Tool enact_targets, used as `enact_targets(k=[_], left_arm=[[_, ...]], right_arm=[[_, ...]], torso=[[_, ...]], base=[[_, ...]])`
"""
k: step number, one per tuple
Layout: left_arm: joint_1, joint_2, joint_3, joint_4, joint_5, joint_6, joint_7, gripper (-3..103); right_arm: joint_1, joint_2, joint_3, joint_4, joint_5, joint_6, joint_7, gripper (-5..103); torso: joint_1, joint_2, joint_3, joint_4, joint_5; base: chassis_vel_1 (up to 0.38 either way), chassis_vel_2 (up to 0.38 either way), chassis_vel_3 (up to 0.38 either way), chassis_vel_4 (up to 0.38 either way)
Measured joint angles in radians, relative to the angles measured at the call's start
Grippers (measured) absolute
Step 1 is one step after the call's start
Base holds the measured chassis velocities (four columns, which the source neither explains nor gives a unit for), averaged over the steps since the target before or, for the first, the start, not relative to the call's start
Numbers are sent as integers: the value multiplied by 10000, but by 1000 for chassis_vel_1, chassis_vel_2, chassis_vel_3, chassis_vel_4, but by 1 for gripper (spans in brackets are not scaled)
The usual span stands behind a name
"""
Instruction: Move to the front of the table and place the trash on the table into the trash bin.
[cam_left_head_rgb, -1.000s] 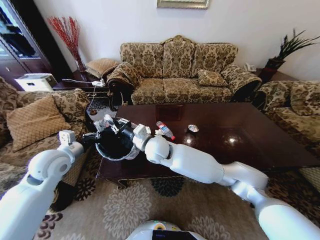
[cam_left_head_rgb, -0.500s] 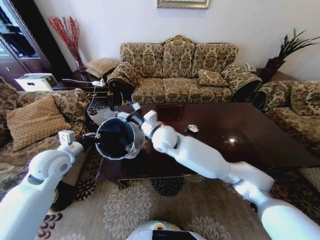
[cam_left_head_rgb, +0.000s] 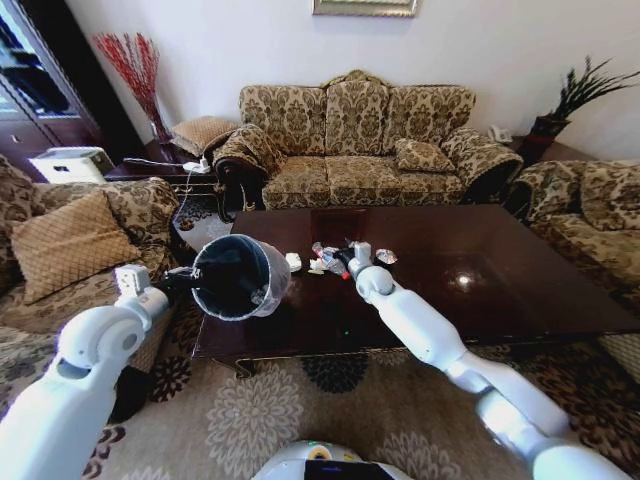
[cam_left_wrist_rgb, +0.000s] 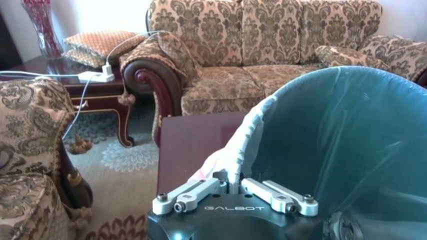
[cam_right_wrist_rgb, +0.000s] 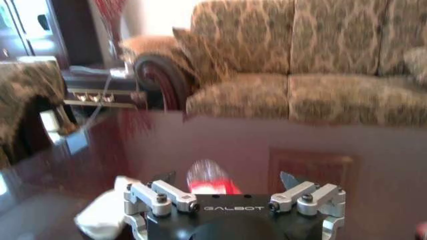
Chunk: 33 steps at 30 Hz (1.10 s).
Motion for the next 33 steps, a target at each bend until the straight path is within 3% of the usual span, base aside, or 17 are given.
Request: enact_targets(k=[8, 13, 14, 16, 23, 28, 33], left_arm=[[80, -137, 20, -209, 61, -2, 19, 0], [25, -109, 119, -277, 56, -5, 42, 0], [25, -109, 118, -286, 54, -4, 52, 0], [27, -110, 116, -291, 53, -4, 62, 0], [70, -154, 83, -324, 111, -4, 154, 0], [71, -153, 82, -408, 112, -4, 162, 0], [226, -187, 35, -520, 149, -5, 229, 0]], right_arm=[[101, 1377, 775, -2524, -226, 223, -422, 103], [157, 1777, 1172, -3342, -687, 517, -599, 80], [157, 1777, 1200, -3388, -729, 535, -602, 75], [157, 1769, 1217, -3417, -778, 554, -604, 75], [-112, 1495, 1380, -3190, -1029, 704, -442, 46], [-297, 1222, 1429, -2656, -951, 742, -53, 35], [-421, 374, 1589, -484, -909, 962, 380, 25]], torso=[[0, 0, -1, 2, 0], [0, 0, 0, -2, -1], [0, 0, -1, -3, -1], [0, 0, 0, -3, 0], [-1, 1, -2, -1, 0], [0, 1, 0, -3, 1], [0, 1, 1, -5, 3]], base=[[0, 0, 0, 0], [0, 0, 0, 0], [0, 0, 0, 0], [0, 0, 0, 0], [0, 0, 0, 0], [0, 0, 0, 0], [0, 0, 0, 0]])
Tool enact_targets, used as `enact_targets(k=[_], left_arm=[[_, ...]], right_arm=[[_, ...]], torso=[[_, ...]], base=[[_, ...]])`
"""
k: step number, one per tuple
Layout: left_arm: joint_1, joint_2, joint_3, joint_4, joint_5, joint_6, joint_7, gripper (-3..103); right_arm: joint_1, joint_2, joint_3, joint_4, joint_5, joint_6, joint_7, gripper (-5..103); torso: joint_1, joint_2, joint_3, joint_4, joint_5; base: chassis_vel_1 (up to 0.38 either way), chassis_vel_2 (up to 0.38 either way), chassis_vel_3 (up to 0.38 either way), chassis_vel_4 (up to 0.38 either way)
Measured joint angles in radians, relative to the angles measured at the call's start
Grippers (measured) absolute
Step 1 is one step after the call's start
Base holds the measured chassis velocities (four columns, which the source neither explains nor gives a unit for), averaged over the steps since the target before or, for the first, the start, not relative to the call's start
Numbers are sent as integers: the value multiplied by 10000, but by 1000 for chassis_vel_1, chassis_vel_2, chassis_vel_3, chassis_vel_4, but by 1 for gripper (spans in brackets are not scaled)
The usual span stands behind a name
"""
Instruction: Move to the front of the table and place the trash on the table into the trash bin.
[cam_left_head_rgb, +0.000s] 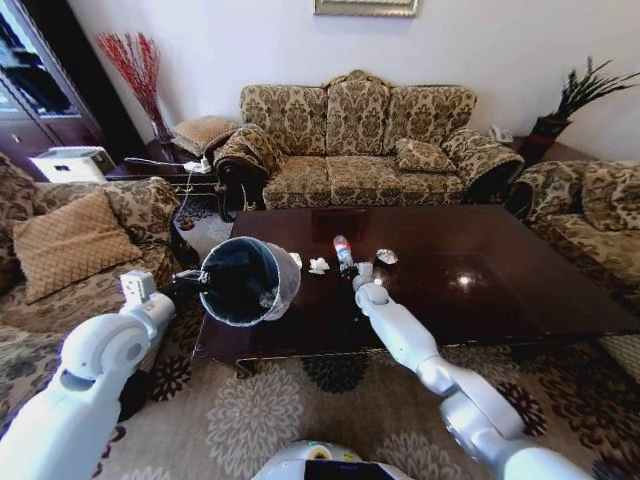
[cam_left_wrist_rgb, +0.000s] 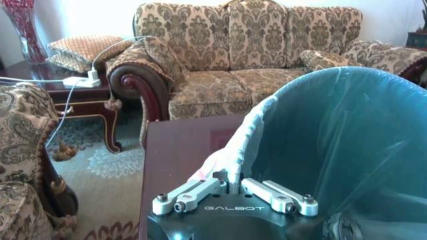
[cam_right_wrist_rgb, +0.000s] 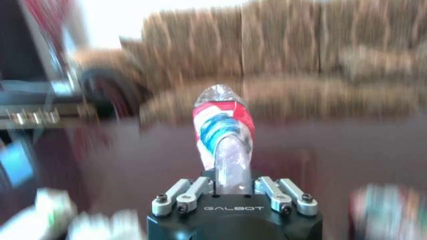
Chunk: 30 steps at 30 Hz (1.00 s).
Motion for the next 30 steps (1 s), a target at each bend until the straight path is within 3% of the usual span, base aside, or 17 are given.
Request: enact_targets(k=[4, 6, 11, 14, 21, 25, 30], left_arm=[[44, -3, 38, -10, 115, 0, 58, 0], [35, 3, 114, -15, 139, 0, 64, 0], [9, 41, 167, -31, 153, 0, 60, 0], [31, 77, 162, -39, 169, 0, 39, 0], [301, 104, -18, -244, 189, 0, -73, 0], [267, 123, 17, -261, 185, 0, -110, 0], [292, 140, 28, -260, 181, 2, -127, 0]], right_arm=[[515, -709, -126, 1989, -97, -25, 103, 14], [1113, -1125, -456, 3735, 392, -566, 144, 8], [2022, -1469, -1423, 5851, 1625, -1308, 530, 2], [2768, -1656, -3569, 7981, 2748, -1498, 1377, 0], [3005, -1430, -5760, 8738, 3069, -1499, 1372, 0], [3015, -1254, -6365, 8577, 2723, -1490, 1448, 0], [3012, -1154, -6634, 8352, 2063, -1495, 1388, 15]], torso=[[-1, 0, -1, 1, -5], [0, 0, -1, 2, -4], [-1, 1, -2, 3, -6], [-2, 1, -3, 6, -7], [-2, 0, -2, 2, -3], [-1, 0, -2, 1, -3], [-1, 0, -2, 2, -3]], base=[[0, 0, 0, 0], [0, 0, 0, 0], [0, 0, 0, 0], [0, 0, 0, 0], [0, 0, 0, 0], [0, 0, 0, 0], [0, 0, 0, 0]])
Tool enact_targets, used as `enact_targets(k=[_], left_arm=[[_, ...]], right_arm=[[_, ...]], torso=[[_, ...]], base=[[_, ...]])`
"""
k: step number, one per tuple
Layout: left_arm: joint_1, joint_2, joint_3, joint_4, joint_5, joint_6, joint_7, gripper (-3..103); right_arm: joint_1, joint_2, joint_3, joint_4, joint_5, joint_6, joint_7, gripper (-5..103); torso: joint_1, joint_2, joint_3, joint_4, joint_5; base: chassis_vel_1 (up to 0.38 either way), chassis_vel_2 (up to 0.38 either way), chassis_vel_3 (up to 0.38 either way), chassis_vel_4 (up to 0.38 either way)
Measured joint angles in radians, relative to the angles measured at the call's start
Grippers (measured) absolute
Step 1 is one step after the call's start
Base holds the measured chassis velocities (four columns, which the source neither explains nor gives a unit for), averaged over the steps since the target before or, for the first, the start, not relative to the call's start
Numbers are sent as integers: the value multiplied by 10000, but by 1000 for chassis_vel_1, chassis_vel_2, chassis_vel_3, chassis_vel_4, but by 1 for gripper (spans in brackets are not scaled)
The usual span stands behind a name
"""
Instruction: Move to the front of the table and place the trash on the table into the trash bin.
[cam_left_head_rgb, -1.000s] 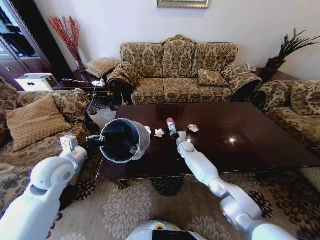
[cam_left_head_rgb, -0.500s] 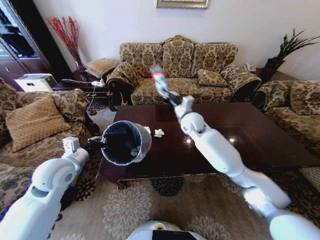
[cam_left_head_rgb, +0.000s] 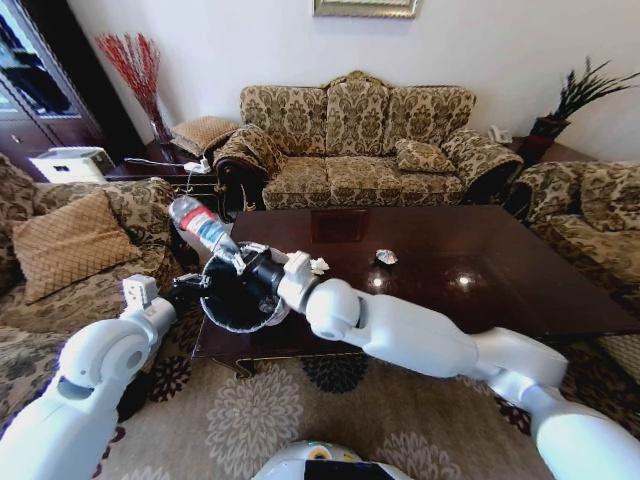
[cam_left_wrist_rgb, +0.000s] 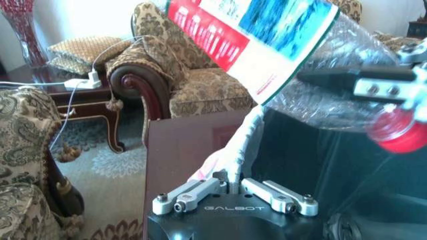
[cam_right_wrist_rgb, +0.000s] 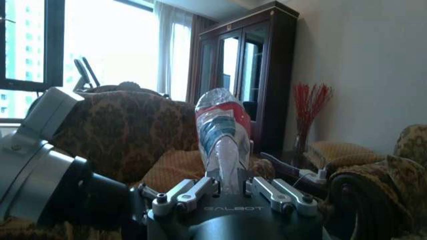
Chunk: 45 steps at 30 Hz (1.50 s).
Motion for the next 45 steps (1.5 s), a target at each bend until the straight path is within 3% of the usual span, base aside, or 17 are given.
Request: enact_targets(k=[8, 10, 12, 13, 17, 20, 23, 42, 45], left_arm=[[-10, 12, -55, 55, -25, 1, -7, 0], [-17, 41, -72, 54, -34, 1, -10, 0], [-20, 91, -104, 27, -54, 1, -14, 0], [-20, 91, -104, 27, -54, 1, -14, 0], [-17, 92, -101, 13, -58, 1, -13, 0], [-15, 87, -90, 14, -58, 1, -13, 0], [4, 89, -89, 12, -54, 1, -14, 0], [-2, 110, -47, -78, -40, 1, -1, 0], [5, 135, -72, -105, -40, 1, 7, 0]], right_arm=[[-41, -67, 34, -31, -125, 21, -36, 49], [-53, -102, 42, -8, -113, 22, -37, 49], [-115, -226, 76, 80, -103, 29, -37, 60], [-115, -226, 76, 80, -103, 29, -37, 60], [-208, -444, 177, 337, -114, 41, -35, 82], [-236, -519, 256, 398, -122, 45, -31, 87], [-277, -633, 543, 471, -139, 59, -27, 99], [-536, -1045, 1046, 415, -188, 97, -145, 100], [-561, -988, 1584, 227, -151, 40, 225, 100]], torso=[[0, 0, 1, 1, 0], [0, 0, 1, 1, 0], [1, 0, 1, 1, 1], [1, 0, 1, 1, 1], [1, 0, 1, 0, 1], [1, 0, 1, 1, 0], [1, 0, 1, 1, 1], [0, 0, 1, 3, 1], [0, 0, 1, 2, 1]], base=[[0, 0, 0, 0], [0, 0, 0, 0], [0, 0, 0, 0], [0, 0, 0, 0], [0, 0, 0, 0], [0, 0, 0, 0], [0, 0, 0, 0], [0, 0, 0, 0], [0, 0, 0, 0]])
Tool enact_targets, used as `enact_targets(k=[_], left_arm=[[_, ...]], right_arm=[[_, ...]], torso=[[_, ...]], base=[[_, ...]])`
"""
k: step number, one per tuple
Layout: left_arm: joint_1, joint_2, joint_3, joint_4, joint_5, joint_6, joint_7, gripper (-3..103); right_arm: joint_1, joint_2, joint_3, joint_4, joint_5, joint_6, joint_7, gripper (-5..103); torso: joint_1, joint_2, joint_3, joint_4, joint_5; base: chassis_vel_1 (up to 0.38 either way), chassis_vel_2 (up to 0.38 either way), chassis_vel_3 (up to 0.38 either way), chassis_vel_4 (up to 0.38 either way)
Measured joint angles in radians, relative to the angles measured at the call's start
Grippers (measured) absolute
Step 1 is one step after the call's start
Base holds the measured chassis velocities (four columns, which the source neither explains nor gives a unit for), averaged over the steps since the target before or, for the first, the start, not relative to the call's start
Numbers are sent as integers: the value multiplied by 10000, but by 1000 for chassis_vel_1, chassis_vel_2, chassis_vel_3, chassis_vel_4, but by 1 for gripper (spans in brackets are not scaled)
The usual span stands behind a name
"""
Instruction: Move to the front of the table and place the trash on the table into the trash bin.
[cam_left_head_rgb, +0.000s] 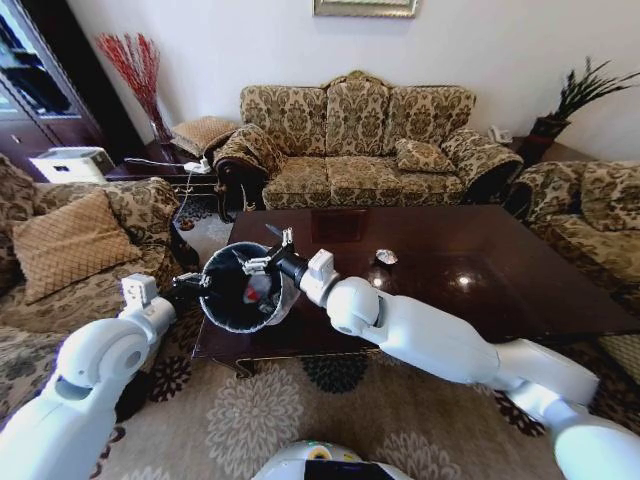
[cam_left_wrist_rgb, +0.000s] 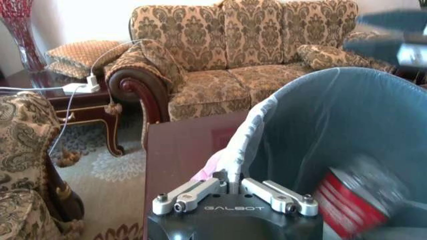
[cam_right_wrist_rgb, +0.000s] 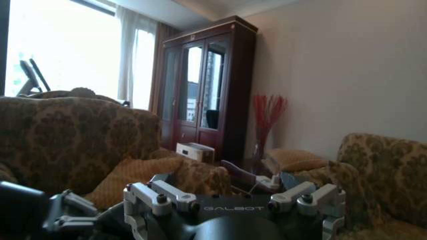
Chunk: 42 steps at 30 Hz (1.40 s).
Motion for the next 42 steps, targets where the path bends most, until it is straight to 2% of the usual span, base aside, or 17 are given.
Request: enact_targets(k=[5, 8, 9, 12, 15, 17, 23, 26, 31, 42], left_arm=[[92, 2, -88, -7, 132, 0, 6, 0], [146, -14, -146, 35, 526, 0, 48, 0], [146, -14, -146, 35, 526, 0, 48, 0], [-63, -82, -206, 233, 745, 0, 9, 0], [-158, -80, -244, 263, 712, 1, -18, 0], [-291, 99, -384, 243, 666, 0, -77, 0], [-313, 571, -842, 194, 312, 1, -248, 0], [-301, 740, -1512, 337, -117, 1, -507, 0], [-78, 635, -2211, 656, -143, 1, -539, 0], [268, 445, -2383, 589, 29, 1, -396, 0]], right_arm=[[-318, -159, 781, -201, -8, -143, 464, 100], [-1380, -560, 2208, -405, -336, -615, 559, 100], [-1380, -560, 2208, -405, -336, -615, 559, 100], [-3104, -988, 3791, -844, -977, -931, 302, 100], [-3539, -1082, 4194, -1004, -1160, -962, 62, 100], [-4314, -1185, 4932, -1304, -1584, -942, -448, 100], [-4929, -1024, 5587, -1378, -1917, -795, -644, 100], [-5145, -843, 6020, -1226, -2154, -778, -781, 100], [-5328, -641, 6270, -1096, -2507, -772, -923, 100], [-5279, -266, 6112, -1404, -2727, -844, -1392, 100]], torso=[[0, 0, 0, 1, 1], [0, 0, -1, -2, 1], [0, 0, -1, -2, 1], [0, 0, -1, -5, 3], [0, 0, -1, -5, 3], [0, 0, -1, -5, 0], [0, -2, -1, 0, -2], [0, -1, -2, 0, -1], [0, -1, -1, 1, -4], [0, -1, 0, -2, 1]], base=[[0, 0, 0, 0], [0, 0, 0, 0], [0, 0, 0, 0], [0, 0, 0, 0], [0, 0, 0, 0], [0, 0, 0, 0], [0, 0, 0, 0], [0, 0, 0, 0], [0, 0, 0, 0], [0, 0, 0, 0]])
